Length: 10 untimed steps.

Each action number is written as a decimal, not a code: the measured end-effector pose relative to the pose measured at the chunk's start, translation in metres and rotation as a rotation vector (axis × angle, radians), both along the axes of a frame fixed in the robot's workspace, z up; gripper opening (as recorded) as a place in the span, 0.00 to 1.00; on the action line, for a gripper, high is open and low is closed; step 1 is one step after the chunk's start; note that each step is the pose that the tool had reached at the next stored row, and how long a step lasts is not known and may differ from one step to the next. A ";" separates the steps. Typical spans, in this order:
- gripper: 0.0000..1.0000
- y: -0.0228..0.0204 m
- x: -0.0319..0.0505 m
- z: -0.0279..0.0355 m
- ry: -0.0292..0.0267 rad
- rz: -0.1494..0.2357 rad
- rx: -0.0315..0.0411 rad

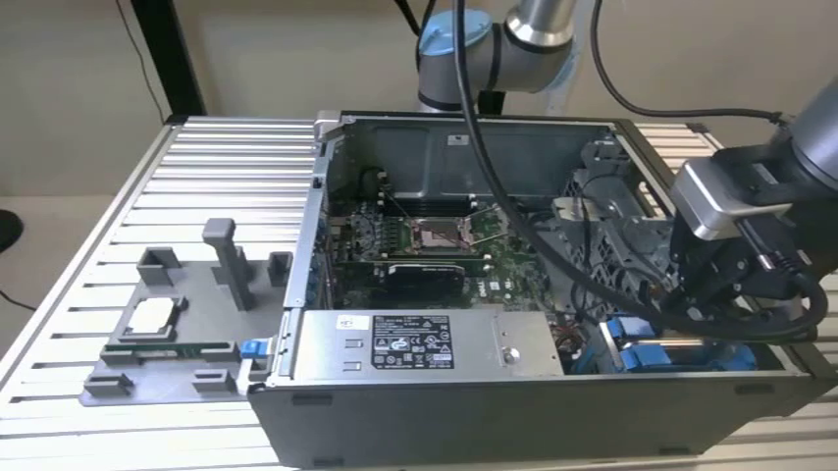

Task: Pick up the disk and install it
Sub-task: 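Insert the second disk wire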

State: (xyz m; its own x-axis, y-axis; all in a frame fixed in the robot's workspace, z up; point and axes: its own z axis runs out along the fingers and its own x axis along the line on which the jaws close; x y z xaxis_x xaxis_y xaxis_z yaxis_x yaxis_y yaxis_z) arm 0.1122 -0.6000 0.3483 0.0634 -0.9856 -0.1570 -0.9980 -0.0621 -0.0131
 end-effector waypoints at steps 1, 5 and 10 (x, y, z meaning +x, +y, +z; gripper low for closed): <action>0.00 0.0004 0.0000 0.0000 -0.0002 -0.001 0.0001; 0.00 0.0006 0.0002 0.0001 -0.0002 -0.013 -0.0003; 0.00 0.0007 0.0013 0.0002 -0.0001 -0.034 0.0009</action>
State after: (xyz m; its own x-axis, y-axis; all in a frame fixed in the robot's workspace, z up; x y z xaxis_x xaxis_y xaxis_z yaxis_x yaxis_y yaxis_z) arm 0.1135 -0.5992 0.3485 0.0297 -0.9870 -0.1579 -0.9995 -0.0280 -0.0133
